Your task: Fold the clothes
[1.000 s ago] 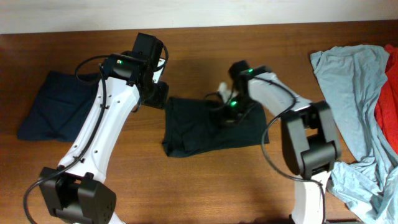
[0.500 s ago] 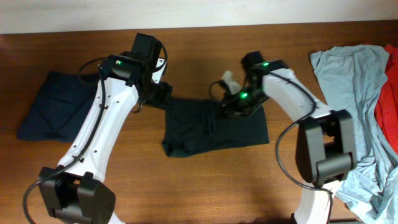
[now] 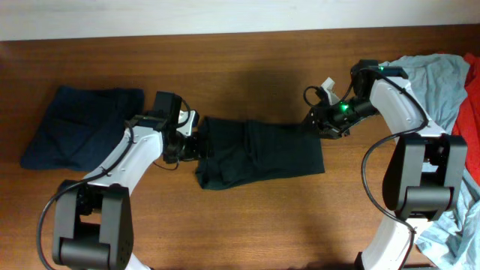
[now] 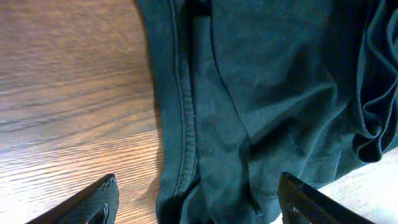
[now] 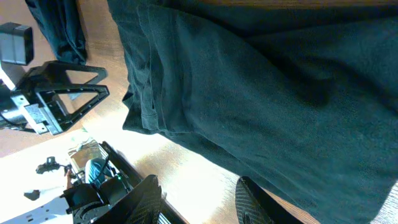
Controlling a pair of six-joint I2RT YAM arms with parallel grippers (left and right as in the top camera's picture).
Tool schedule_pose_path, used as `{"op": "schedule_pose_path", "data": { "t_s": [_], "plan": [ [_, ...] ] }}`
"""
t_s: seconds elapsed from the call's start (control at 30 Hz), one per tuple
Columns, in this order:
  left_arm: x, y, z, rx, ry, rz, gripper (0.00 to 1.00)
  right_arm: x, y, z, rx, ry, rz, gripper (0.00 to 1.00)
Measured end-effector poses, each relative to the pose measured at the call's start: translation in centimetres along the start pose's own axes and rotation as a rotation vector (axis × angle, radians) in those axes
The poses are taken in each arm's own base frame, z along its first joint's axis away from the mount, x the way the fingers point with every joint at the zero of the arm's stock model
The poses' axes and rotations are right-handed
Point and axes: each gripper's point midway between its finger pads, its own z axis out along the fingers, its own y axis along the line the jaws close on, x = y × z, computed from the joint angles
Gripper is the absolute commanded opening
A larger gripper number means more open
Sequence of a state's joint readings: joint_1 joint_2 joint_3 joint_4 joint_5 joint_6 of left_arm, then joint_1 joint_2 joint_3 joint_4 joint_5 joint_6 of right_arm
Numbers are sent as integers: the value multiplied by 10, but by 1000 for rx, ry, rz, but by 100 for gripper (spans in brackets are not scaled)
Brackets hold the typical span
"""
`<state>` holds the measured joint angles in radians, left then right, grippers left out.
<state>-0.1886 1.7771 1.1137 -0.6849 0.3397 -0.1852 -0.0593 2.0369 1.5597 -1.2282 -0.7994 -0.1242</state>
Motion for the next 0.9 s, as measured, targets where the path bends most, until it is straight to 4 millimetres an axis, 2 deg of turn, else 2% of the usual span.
{"op": "schedule_pose_path", "data": {
  "t_s": [0.07, 0.17, 0.23, 0.4, 0.43, 0.53, 0.6, 0.8, 0.9],
  "plan": [
    [2, -1, 7, 21, 10, -2, 81, 1, 0, 0, -1, 5, -4, 44],
    [1, -2, 28, 63, 37, -11, 79, 4, 0, 0, -1, 14, -4, 44],
    [-7, -6, 31, 102, 17, -4, 74, 5, 1, 0, -3, 17, -4, 44],
    [-2, -27, 36, 243, 63, -18, 62, 7, 1, 0, -4, 25, -12, 44],
    [1, -29, 37, 262, 75, -22, 55, 7, 1, 0, -4, 25, -11, 44],
    [9, -32, 43, 287, 113, -40, 19, 8, 1, 0, -4, 27, -9, 44],
    [15, -31, 47, 290, 135, -51, 1, 9, 1, 0, -5, 31, -6, 44],
    [29, -23, 47, 268, 196, -101, 1, 11, 2, 0, -6, 38, -2, 44],
    [36, -6, 38, 207, 246, -155, 1, 11, 2, 0, -6, 38, -17, 44]
  ]
}}
